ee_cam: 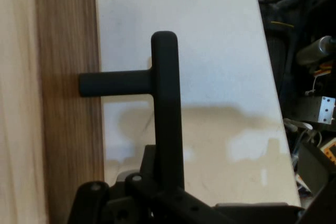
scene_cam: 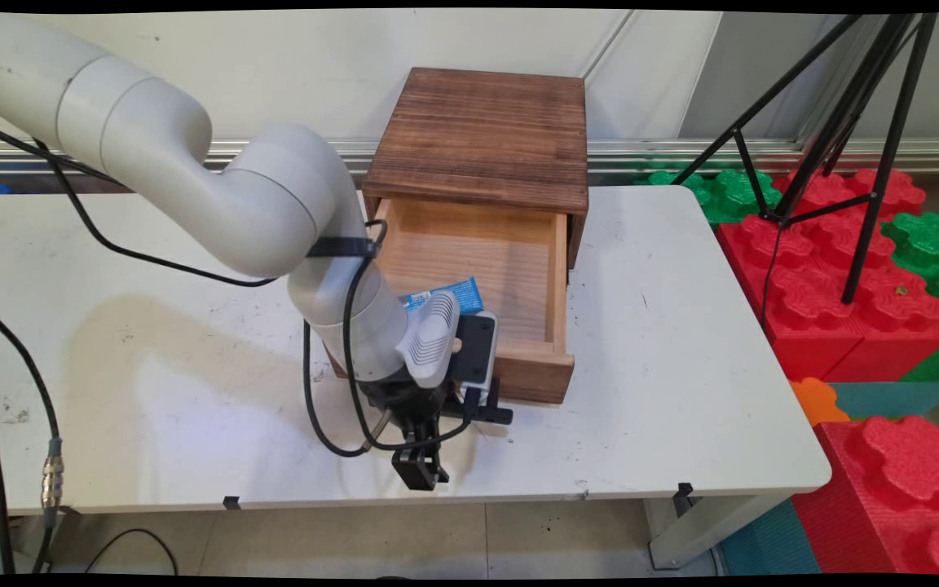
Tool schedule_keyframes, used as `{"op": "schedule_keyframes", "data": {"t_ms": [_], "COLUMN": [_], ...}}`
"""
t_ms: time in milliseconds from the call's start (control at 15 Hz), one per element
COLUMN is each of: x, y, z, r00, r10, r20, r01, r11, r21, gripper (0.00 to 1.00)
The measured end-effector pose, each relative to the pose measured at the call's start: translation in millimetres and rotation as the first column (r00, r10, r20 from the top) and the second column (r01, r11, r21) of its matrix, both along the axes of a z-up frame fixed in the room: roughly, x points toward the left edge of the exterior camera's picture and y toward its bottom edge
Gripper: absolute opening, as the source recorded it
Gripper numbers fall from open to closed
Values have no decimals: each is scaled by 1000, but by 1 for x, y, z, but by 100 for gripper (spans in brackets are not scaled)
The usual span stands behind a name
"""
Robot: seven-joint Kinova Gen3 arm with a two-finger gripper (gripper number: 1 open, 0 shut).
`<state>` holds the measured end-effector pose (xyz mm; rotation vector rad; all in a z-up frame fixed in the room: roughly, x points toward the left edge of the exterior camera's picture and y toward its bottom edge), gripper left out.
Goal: Open the drawer
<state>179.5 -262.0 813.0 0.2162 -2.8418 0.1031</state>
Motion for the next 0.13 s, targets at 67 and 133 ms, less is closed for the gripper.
{"op": "schedule_keyframes", "data": {"t_ms": [67,133], "x": [0,0], "y": [1,2], "z": [0,0], "r00": [1000,1000], "r10": [1,3], "r20": [0,-1], "r01": [-1,-3], "r11": [1000,1000], "r21": [0,-1], "gripper": [100,100]}}
